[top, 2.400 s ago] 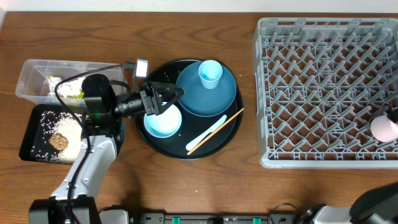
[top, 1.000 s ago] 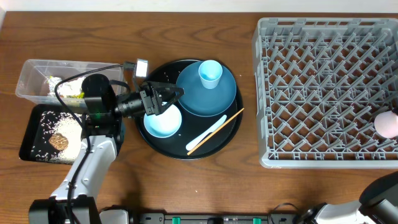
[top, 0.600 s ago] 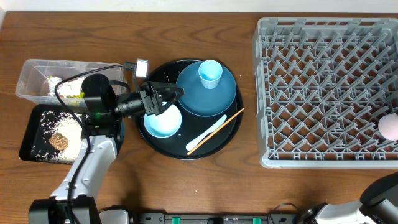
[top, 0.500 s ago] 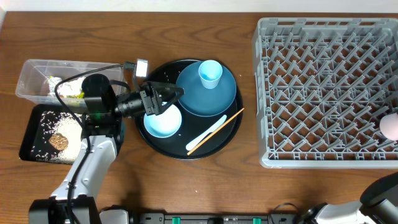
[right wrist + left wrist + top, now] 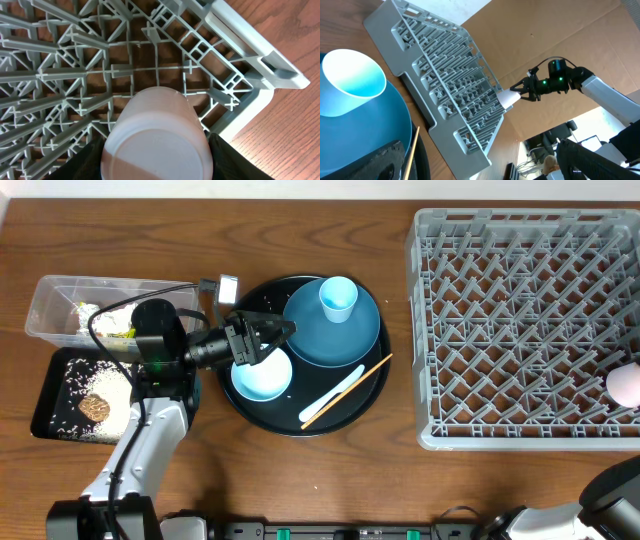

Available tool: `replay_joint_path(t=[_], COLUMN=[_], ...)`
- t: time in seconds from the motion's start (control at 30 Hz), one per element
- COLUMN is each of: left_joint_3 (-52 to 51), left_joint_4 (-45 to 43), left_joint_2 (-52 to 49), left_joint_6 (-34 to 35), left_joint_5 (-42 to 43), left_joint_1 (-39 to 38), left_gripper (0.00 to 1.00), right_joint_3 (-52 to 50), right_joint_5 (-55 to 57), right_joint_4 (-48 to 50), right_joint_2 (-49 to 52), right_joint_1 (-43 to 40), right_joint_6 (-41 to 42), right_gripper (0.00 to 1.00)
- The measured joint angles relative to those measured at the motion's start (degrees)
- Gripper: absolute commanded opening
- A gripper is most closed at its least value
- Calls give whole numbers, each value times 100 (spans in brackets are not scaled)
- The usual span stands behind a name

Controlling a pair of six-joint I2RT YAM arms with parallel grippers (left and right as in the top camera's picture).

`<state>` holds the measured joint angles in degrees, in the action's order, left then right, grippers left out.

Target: Sort waste into correct bins and load items into the dishwasher rack

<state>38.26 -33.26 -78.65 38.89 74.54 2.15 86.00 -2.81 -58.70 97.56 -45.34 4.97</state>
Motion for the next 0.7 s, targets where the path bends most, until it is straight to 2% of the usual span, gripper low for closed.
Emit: replay_joint_path(t=[0.7], left_joint_3=[0], left_joint_4=[0], left_joint_2=[0], left_joint_6=[0], left_joint_5=[0], left_joint_1=[0], left_gripper=[98], right_joint_3=[-68], right_joint_5=[-63], right_joint_4=[289], right_joint_2=[33], right_joint_1=[0], right_joint_6=[-90], right_gripper=[1])
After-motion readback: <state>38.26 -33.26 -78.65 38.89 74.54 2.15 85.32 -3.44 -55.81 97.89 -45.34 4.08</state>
